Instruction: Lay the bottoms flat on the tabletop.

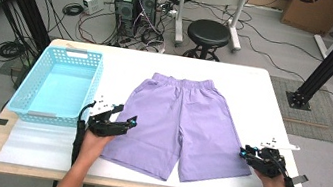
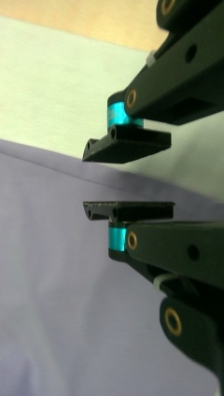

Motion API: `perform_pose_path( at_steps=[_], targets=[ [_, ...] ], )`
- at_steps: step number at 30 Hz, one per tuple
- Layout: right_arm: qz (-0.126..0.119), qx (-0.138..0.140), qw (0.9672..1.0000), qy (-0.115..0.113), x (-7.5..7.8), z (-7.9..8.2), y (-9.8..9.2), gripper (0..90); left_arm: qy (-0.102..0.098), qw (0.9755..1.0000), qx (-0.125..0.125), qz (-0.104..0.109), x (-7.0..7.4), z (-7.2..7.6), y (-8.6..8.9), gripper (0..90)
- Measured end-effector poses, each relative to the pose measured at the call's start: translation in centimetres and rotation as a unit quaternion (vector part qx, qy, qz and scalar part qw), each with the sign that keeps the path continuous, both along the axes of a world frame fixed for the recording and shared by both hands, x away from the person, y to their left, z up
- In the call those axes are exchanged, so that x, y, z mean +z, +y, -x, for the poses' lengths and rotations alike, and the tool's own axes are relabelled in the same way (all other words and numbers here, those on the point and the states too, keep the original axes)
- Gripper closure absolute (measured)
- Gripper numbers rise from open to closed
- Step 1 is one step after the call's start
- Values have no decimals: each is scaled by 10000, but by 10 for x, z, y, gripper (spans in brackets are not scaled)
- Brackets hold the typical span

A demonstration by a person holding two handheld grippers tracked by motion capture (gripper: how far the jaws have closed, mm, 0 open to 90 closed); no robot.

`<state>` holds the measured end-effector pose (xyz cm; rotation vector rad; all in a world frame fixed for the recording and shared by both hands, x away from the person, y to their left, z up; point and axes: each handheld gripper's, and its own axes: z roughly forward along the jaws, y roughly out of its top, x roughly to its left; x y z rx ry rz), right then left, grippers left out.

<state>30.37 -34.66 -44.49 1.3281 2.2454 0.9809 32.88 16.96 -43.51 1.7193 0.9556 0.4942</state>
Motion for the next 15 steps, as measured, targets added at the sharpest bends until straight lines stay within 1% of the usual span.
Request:
perform_pose_path(
  at_steps=[1,2,4,6,8,9,10,11,13,15],
  targets=[
    [49,-34,10000,72,-2,2,0,751,-3,10000,-7,-13,0,1,0,284],
    [9,-70,10000,-4,-4,4,-1,791,-13,10000,-13,-31,-1,2,0,285],
    [93,-88,9999,39,-2,7,-3,895,-9,10000,-33,-68,-1,4,0,285],
    [100,-125,9998,76,-2,9,-4,900,-20,10000,-38,-78,-2,7,0,285],
    [169,-168,9997,56,-1,11,-4,900,-31,10000,-37,-71,-3,10,0,285],
    [172,-161,9997,22,-1,12,-4,895,-41,9999,-42,-87,-3,11,1,285],
    [132,-164,9998,31,-2,14,-4,854,-43,9999,-34,-95,-4,13,2,284],
    [81,-191,9998,5,-2,15,-5,775,-56,9999,-29,-91,-4,14,2,285],
    [-9,-232,9997,-32,0,19,-7,767,-80,9999,14,-87,-4,17,4,285],
    [-26,-236,9997,-16,1,22,-9,722,-79,9999,21,-82,-4,18,5,285]
  ],
)
